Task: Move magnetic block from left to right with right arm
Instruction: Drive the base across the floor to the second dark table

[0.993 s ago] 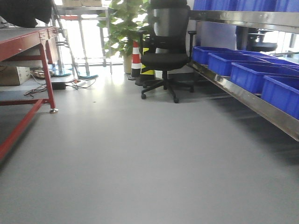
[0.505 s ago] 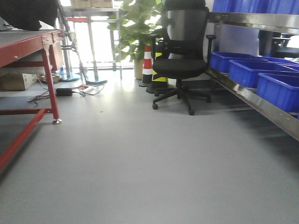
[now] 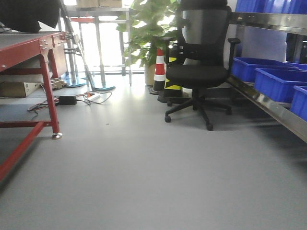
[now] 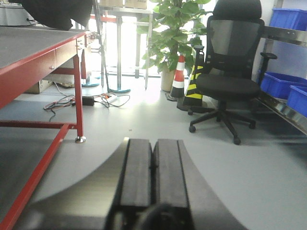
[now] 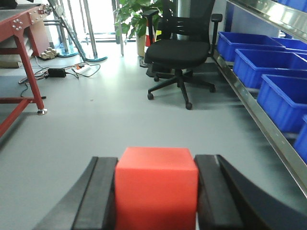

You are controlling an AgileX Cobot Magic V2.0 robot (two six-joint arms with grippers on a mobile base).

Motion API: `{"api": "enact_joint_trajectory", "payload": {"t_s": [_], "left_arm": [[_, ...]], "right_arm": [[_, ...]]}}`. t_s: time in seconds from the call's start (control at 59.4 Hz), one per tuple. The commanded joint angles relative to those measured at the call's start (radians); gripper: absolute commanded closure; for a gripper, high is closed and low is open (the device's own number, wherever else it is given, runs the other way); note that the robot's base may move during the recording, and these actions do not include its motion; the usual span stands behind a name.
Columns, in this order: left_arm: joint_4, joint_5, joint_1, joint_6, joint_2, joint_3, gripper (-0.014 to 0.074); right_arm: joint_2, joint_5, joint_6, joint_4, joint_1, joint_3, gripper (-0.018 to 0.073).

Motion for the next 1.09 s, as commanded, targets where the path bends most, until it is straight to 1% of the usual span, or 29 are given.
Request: {"api": "enact_joint_trajectory", "payload": {"t_s": [0.0, 1.077], "left_arm": [[0.000, -0.090, -0.002, -0.004, -0.014, 0.010, 0.0713], [0.000, -0.090, -0.001, -0.004, -0.014, 0.010, 0.0713]], "right_arm": [[0.018, -0.086, -0.005, -0.008, -0.003, -0.027, 0.0403], [0.018, -0.088, -0.005, -0.008, -0.003, -0.027, 0.0403]]}}
